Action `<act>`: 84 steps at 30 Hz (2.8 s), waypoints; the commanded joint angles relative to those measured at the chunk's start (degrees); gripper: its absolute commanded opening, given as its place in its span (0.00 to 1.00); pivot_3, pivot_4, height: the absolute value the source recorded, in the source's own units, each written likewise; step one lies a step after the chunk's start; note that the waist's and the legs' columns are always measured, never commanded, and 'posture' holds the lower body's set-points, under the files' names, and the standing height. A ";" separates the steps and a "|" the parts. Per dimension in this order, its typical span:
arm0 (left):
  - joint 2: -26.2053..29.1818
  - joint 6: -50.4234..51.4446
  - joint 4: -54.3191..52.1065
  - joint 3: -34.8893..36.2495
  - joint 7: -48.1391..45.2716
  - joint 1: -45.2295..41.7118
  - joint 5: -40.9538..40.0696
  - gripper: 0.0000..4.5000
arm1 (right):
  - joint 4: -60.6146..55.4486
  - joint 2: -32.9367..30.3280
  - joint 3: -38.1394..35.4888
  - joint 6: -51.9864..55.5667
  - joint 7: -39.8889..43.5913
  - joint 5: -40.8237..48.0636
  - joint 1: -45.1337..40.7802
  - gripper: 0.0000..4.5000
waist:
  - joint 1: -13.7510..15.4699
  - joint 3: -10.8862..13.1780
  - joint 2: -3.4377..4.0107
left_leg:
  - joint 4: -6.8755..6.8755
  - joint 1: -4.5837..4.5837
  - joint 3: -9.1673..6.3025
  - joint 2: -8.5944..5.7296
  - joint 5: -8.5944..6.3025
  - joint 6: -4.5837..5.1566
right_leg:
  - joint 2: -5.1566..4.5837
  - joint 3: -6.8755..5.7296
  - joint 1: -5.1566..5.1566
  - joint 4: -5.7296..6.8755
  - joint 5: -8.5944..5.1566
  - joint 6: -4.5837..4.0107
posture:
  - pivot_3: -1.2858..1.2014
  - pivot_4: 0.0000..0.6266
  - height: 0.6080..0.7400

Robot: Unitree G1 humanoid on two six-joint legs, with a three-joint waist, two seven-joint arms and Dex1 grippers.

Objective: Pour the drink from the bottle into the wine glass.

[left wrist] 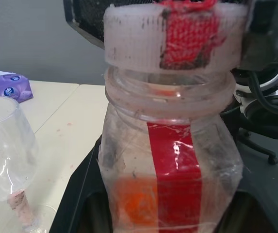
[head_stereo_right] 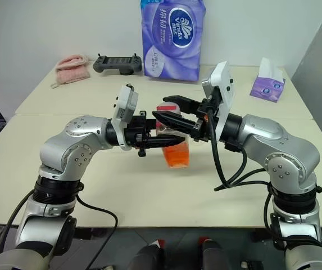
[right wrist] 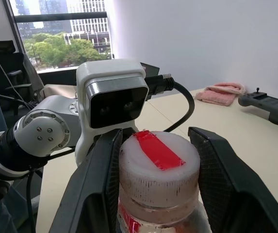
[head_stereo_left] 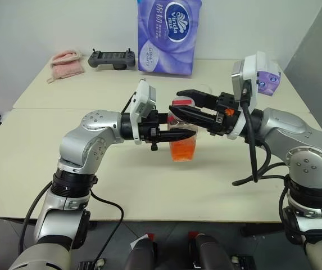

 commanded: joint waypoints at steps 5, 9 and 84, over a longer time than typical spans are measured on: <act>0.48 -0.93 -2.16 1.15 0.78 -0.36 -0.58 0.41 | 7.67 3.56 -12.19 3.12 -11.24 13.67 -8.15 0.41 | -0.01 0.03 0.05 | 0.00 0.00 0.02 0.01 0.01 0.00 | 0.00 0.01 -0.01 0.03 0.00 -0.01 | 0.52 0.24 1.00; 0.41 -1.20 -2.23 1.10 0.93 -0.12 -0.65 0.41 | 3.07 -1.79 -9.81 2.24 -9.84 8.47 -3.89 0.41 | 0.28 0.03 0.04 | -0.04 -0.03 -0.02 0.01 0.00 0.00 | -0.01 -0.01 0.00 -0.06 0.00 -0.01 | 0.52 0.24 1.00; -3.47 -37.90 48.36 19.70 44.25 -3.91 21.07 0.41 | -1.92 -10.47 -4.36 -2.54 -2.70 5.18 1.48 0.99 | 0.84 0.03 0.05 | 0.02 0.01 0.06 -0.05 0.01 0.02 | -0.27 -0.14 0.03 -0.02 0.02 0.02 | 0.52 0.24 1.00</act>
